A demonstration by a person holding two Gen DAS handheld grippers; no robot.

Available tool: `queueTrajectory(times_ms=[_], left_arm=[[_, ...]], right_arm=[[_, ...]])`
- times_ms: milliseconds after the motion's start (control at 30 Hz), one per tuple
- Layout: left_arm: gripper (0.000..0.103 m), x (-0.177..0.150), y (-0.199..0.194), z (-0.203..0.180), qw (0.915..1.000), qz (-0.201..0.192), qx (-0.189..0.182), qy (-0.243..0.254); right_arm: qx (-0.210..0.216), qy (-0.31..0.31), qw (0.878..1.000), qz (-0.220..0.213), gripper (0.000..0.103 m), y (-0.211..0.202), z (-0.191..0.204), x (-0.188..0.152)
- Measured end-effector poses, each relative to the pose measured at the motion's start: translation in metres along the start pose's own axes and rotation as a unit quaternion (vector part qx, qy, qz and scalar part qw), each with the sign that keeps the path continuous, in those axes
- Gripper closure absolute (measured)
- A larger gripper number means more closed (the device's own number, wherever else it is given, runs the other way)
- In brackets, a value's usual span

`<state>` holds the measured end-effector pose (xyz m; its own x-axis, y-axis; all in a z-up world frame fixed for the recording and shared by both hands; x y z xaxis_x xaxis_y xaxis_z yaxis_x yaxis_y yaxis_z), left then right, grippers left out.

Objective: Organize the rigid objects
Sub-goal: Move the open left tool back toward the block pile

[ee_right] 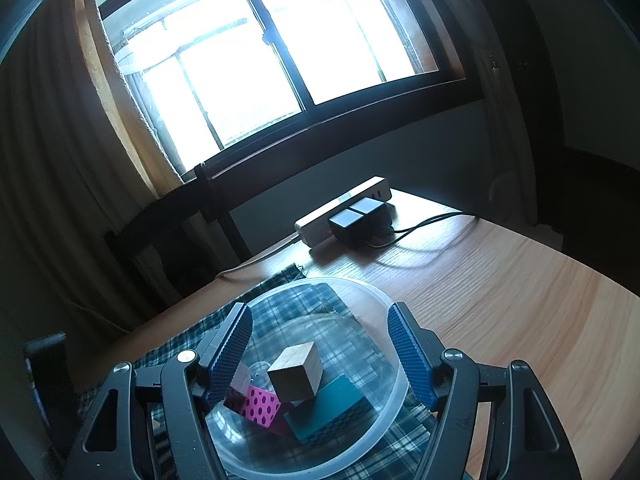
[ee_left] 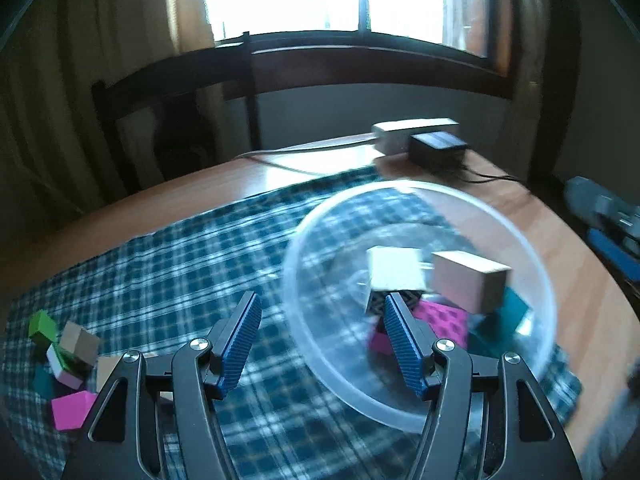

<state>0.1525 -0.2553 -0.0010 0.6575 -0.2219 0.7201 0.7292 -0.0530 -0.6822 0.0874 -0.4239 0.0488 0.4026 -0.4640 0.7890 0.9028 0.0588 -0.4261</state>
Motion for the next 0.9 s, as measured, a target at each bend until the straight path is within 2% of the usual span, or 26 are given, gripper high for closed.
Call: queueTrajectory(times_ms=[133, 900], left_arm=[[0.038, 0.0, 0.003, 0.013, 0.9998, 0.004, 0.006, -0.021], [0.035, -0.006, -0.022, 0.022, 0.9996, -0.009, 0.011, -0.026]], right_arm=[[0.001, -0.002, 1.0, 0.0, 0.029, 0.0, 0.002, 0.0], [0.002, -0.031, 0.999, 0.019, 0.029, 0.01, 0.013, -0.014]])
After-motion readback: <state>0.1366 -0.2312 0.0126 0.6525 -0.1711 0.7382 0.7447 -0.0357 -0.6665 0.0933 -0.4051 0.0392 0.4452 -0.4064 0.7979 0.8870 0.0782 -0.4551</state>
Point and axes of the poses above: each gripper's, at about its wrist camera, not at the fingertips, and y roughly the way its jaws point, z to its left, x to its top, the point moved 7 cm from there along y, roughly the way its jaws point, and after that the axes turned 10 degrees about x, right-handed, at the moved point
